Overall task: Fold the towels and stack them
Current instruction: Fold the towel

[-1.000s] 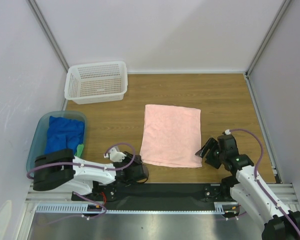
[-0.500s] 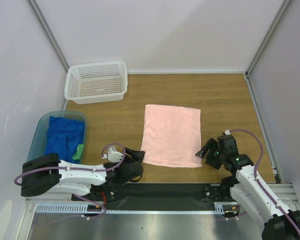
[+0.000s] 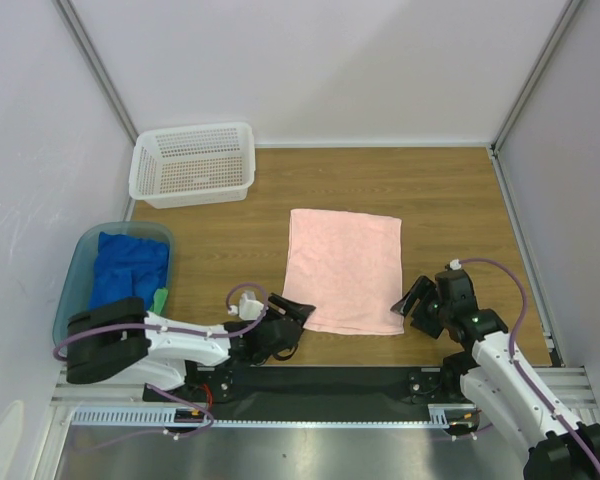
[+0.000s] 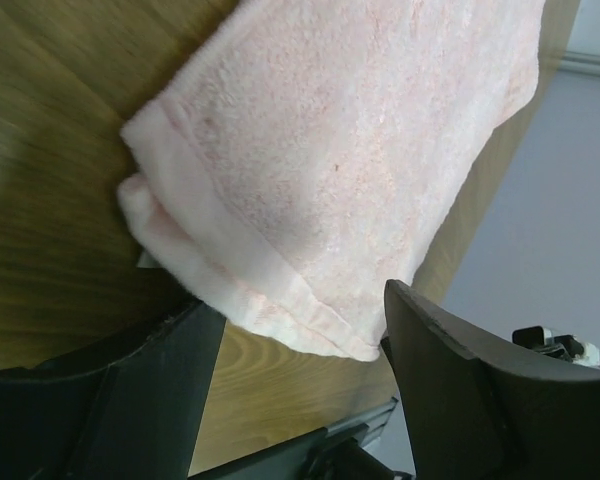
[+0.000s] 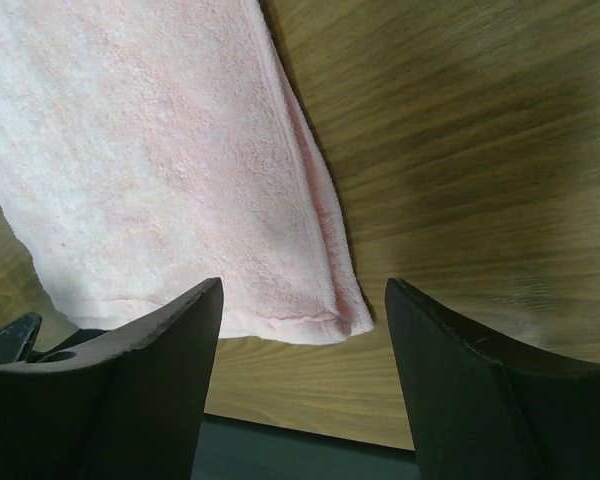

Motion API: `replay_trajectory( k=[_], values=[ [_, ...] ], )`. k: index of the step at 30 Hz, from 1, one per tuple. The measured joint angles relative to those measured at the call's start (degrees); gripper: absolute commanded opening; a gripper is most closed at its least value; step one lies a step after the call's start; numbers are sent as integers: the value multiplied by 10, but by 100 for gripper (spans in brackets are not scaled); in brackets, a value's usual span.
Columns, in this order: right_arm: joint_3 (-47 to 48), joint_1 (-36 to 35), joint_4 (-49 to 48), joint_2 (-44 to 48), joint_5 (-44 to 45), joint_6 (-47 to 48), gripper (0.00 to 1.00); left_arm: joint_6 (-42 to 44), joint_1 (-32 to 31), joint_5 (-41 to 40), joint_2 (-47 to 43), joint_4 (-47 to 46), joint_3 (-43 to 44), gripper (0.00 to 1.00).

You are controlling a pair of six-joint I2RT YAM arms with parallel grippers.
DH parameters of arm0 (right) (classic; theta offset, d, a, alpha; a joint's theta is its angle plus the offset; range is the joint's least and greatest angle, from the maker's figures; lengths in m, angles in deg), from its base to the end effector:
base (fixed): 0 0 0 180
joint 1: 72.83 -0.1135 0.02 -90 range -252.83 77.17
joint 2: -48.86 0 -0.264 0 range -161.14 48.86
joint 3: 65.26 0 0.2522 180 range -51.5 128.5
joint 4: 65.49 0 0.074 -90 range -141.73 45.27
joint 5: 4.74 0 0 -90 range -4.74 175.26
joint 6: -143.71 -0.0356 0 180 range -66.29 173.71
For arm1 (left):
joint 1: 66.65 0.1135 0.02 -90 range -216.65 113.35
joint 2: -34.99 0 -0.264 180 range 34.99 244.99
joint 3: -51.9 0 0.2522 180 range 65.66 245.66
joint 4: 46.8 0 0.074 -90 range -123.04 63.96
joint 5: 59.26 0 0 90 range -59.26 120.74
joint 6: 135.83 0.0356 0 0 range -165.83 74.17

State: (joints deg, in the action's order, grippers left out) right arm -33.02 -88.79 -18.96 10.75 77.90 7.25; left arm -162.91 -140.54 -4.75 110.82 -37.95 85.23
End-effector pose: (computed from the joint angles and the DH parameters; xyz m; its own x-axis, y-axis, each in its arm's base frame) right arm 0.1236 0.0401 0.1640 -0.7769 0.5256 -0.3467 0.3126 0.8000 0.5122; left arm 0.0769 -0.1918 0.1187 -0.5083 -0.8529 -0.1194 -0.5033 0.4066 -0.7625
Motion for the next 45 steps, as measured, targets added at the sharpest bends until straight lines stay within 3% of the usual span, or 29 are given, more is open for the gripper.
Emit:
replay_trajectory(
  k=[5,13,34,39,45],
  values=[
    [0,0,0,11,0,0,72,-2,2,4,26,-47,-2,71],
    [0,0,0,-1,0,0,72,-5,2,-3,9,14,7,68],
    [0,1,0,-10,9,0,72,-16,0,-23,-21,21,-28,60],
    [0,1,0,-10,9,0,72,-18,0,-33,-24,40,-30,50],
    [0,1,0,-10,10,0,72,-20,0,-41,-25,49,-32,49]
  ],
)
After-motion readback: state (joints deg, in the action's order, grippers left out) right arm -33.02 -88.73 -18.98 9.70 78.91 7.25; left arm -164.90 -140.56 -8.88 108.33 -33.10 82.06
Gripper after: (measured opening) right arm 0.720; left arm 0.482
